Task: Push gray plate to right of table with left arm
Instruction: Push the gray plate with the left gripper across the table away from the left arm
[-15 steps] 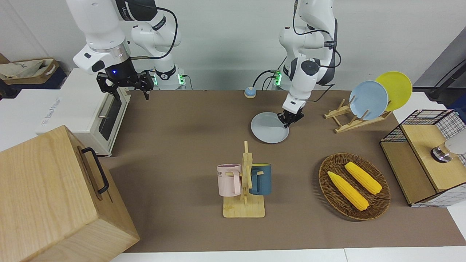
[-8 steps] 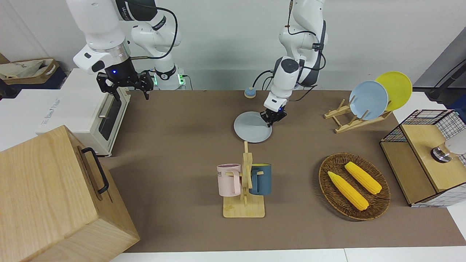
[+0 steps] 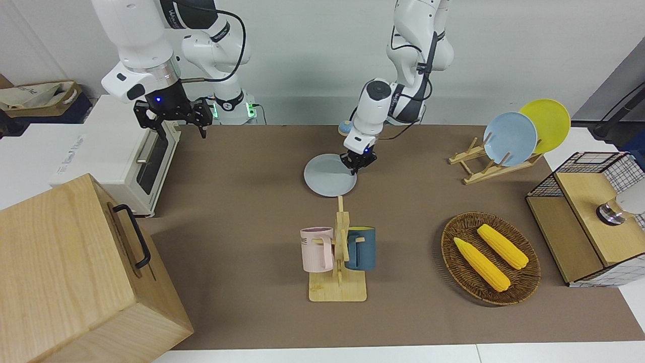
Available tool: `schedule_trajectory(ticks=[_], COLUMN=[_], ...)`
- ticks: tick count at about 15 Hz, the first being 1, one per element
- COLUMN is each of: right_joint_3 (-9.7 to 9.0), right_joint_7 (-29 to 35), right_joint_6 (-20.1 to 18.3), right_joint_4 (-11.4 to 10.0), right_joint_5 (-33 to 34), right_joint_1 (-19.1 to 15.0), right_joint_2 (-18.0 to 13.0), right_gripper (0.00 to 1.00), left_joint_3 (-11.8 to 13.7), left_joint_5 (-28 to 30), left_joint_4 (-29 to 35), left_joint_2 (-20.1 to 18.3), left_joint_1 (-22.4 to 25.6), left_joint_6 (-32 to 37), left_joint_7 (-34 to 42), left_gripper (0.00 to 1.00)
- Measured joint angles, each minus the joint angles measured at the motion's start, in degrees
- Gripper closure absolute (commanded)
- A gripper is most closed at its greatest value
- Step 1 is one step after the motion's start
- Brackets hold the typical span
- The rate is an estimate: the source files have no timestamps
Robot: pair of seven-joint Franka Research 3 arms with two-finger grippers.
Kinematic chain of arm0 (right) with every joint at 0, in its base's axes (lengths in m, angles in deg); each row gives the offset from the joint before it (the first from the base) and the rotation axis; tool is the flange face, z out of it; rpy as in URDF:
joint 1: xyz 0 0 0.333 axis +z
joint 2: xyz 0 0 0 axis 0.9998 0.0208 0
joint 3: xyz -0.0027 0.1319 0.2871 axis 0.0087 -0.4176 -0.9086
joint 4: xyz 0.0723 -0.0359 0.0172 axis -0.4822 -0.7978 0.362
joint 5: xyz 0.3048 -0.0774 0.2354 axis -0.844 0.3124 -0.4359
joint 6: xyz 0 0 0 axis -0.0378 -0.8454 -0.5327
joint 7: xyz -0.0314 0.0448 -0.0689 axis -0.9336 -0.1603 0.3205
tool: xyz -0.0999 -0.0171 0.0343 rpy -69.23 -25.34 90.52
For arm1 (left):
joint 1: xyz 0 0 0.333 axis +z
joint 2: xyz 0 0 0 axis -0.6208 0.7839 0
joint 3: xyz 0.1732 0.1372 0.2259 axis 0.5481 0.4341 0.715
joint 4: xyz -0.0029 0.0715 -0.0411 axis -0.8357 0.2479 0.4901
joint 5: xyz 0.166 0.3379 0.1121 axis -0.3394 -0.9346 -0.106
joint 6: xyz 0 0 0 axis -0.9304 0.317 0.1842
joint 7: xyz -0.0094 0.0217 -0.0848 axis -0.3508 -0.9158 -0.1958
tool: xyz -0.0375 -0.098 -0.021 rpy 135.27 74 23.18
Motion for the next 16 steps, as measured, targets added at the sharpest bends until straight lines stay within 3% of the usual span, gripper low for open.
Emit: schedule_trajectory(ticks=[16], right_joint_3=[0.00], right_joint_7=[0.00], right_joint_6=[0.00], right_joint_4=[0.00], right_joint_5=[0.00], right_joint_1=[0.00], right_joint_2=[0.00], right_gripper=[0.017], left_joint_3=[-1.21], left_joint_5=[-0.03], left_joint_4=[-18.46], left_joint_2=[12.93], left_joint_1=[-12.72], left_joint_6=[6.13], left_joint_7=[-18.47], left_gripper=[1.00])
